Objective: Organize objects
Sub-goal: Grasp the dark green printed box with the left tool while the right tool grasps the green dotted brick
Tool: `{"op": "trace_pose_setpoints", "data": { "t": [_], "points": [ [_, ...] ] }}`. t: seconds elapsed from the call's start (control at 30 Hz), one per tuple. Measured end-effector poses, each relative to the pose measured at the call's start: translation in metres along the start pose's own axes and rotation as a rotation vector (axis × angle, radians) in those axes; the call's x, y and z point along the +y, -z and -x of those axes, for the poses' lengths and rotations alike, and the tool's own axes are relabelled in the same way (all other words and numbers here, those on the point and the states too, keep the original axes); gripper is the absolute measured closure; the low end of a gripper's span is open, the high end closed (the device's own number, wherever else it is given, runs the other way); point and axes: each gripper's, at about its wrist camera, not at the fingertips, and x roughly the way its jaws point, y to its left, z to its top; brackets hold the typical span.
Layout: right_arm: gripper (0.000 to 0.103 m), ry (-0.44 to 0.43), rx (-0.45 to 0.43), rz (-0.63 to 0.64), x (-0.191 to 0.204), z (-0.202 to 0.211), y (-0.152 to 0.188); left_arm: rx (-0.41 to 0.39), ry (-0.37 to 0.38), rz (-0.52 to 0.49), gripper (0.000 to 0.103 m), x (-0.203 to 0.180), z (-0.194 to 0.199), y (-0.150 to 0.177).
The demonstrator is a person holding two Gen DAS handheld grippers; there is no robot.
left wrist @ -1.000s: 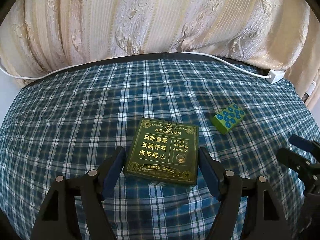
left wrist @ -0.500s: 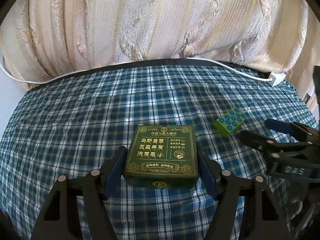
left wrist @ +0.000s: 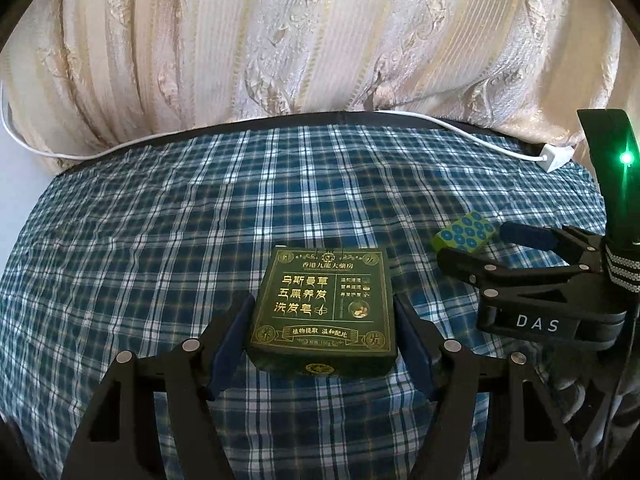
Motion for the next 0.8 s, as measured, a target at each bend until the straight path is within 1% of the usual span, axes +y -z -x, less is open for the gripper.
{"op": "trace_pose_setpoints", "data": {
  "t": [0.17, 0.27, 0.33, 0.37, 0.5, 0.8],
  "points": [
    [0.014, 0.016, 0.006, 0.018, 0.003, -0.003, -0.001, 0.019, 0.005, 0.011, 0.033, 0.0, -0.005, 0.001],
    [0.019, 0.034, 0.003, 0.024, 0.004, -0.003, -0.002, 0.024, 0.007, 0.011, 0.033, 0.0, -0.006, 0.001],
    [0.025, 0.047, 0.0, 0.027, 0.004, -0.003, -0.002, 0.03, 0.01, 0.01, 0.032, -0.001, -0.008, 0.001],
    [0.025, 0.05, -0.001, 0.028, 0.004, -0.002, -0.001, 0.034, 0.011, 0.011, 0.032, -0.001, -0.01, 0.001],
    [0.038, 0.068, -0.008, 0.037, 0.003, 0.0, 0.001, 0.046, 0.011, 0.021, 0.032, 0.0, -0.014, 0.0],
    [0.038, 0.062, -0.011, 0.022, 0.0, 0.013, 0.015, 0.06, 0.01, 0.031, 0.032, 0.003, -0.022, 0.001]
  ]
}}
